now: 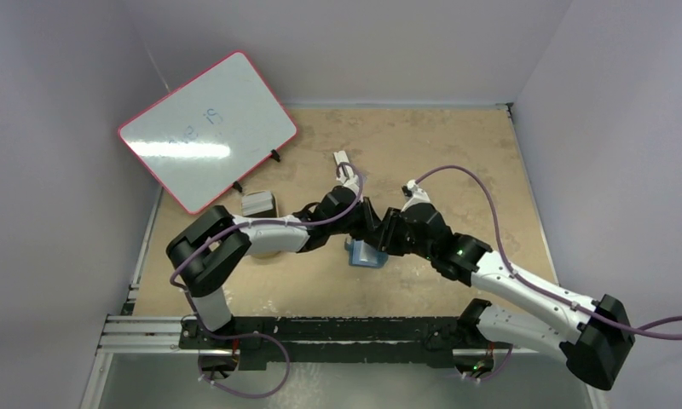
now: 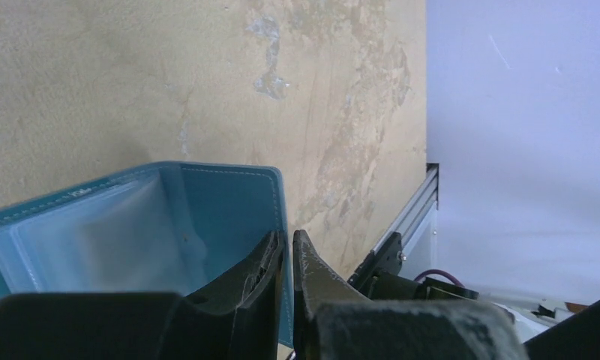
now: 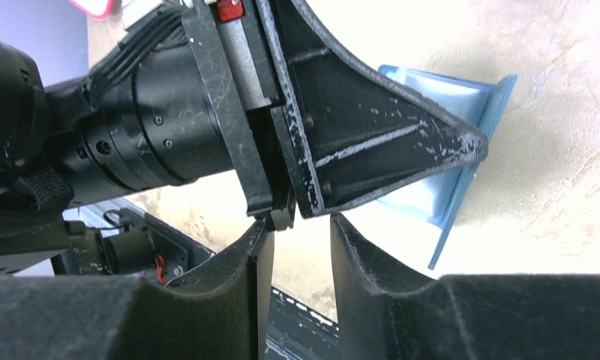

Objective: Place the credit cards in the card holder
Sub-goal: Open the card holder at the center of the board.

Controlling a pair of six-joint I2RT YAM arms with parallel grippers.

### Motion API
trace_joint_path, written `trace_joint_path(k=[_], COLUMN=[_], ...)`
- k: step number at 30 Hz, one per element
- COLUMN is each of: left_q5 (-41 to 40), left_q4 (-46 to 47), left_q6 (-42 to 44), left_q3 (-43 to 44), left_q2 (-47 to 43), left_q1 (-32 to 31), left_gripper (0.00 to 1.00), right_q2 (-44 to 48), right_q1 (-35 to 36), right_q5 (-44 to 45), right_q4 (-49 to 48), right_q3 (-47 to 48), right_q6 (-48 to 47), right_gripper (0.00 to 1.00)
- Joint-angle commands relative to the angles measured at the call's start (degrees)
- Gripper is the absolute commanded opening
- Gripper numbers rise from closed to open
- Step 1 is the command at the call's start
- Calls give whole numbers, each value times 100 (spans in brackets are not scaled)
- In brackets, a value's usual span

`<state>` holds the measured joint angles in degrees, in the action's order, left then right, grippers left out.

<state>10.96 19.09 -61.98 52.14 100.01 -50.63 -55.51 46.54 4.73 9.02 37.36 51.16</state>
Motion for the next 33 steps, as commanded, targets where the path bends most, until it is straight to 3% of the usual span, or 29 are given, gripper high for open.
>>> trace_joint_path(k=[1, 10, 15, 18, 24, 33], left_q5=[544, 459, -558, -1012, -998, -1048], left_q4=[315, -119, -1767, -2257, -2422, -2650], left_q6=[-26, 196, 904, 1028, 1115, 1488], left_q3=[274, 450, 788, 662, 0, -396], left_q2=[211, 339, -92, -465, -1237, -1405], left_q1=[45, 45, 113, 348, 926, 977], left_gripper=[9, 9, 12, 14, 21, 29], right_q2=[-125, 226, 318, 182, -489, -1246], right_q1=[-129, -131, -129, -126, -133, -119], right_q5=[445, 21, -64, -135, -138, -559], right_q4=[664, 806, 673, 427, 99, -338], right_q3=[-2, 196, 180, 143, 302, 781], right_q6=[-457, -553, -504, -493, -546, -669], right_gripper=[34, 33, 35, 38, 38, 36])
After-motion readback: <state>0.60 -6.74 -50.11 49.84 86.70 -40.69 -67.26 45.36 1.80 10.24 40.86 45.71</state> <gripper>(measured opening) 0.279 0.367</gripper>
